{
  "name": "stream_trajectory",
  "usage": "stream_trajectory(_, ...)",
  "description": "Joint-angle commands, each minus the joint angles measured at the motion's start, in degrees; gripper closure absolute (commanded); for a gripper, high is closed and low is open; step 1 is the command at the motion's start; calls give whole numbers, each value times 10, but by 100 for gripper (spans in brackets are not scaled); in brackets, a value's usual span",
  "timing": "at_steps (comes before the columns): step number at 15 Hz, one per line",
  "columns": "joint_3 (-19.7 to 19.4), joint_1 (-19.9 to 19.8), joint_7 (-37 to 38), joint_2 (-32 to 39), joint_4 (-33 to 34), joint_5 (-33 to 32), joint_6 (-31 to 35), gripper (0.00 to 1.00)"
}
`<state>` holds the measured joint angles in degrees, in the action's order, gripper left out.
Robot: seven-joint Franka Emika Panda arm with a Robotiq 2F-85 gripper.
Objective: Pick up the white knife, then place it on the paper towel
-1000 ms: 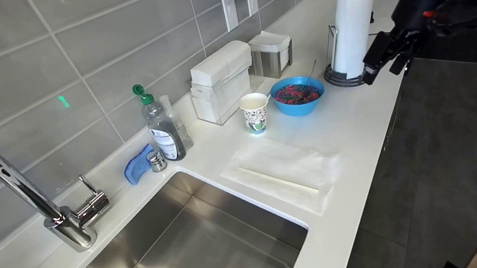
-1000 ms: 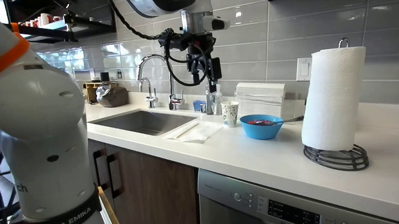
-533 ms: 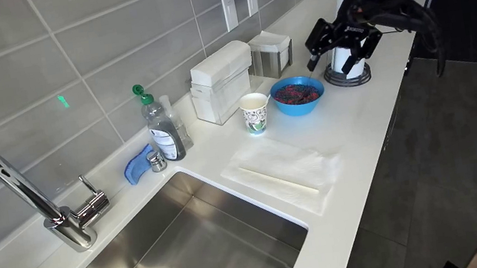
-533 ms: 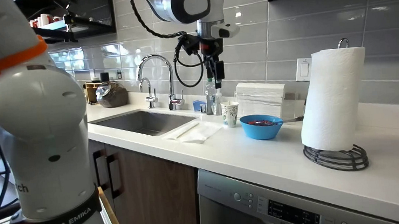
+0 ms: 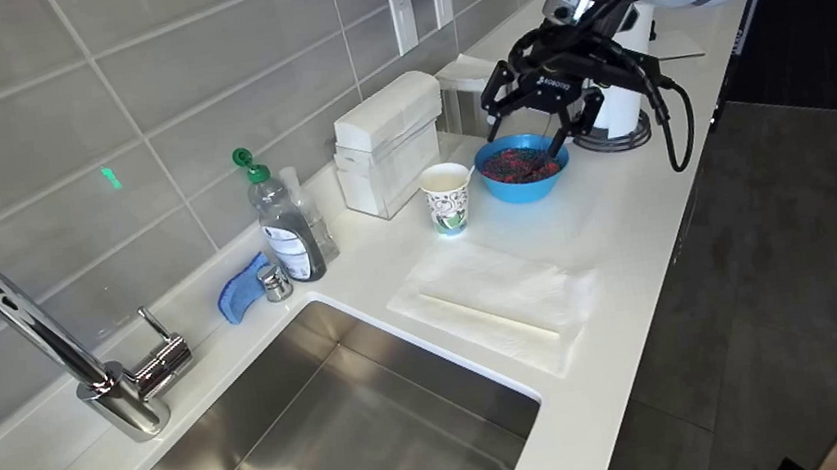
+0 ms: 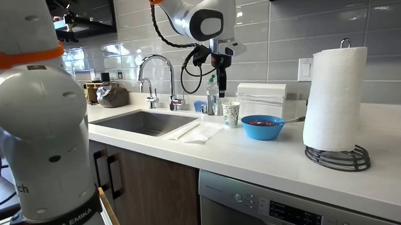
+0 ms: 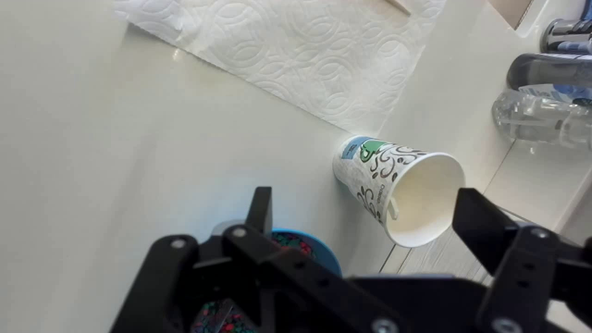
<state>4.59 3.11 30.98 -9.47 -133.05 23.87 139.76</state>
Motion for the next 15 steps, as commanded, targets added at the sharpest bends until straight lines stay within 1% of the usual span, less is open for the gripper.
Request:
stream_trajectory(1, 0, -1, 2, 3, 4, 0, -2, 0)
stream_trajectory(5, 0, -1, 4, 3, 7, 0, -2, 0)
stream_trajectory(7, 3, -2, 14, 21, 21, -7, 3, 0)
stream_trajectory(9, 2, 3, 0, 38, 38, 7, -2, 0)
stream_trajectory(15, 5, 7, 28, 94, 91, -1, 9, 0)
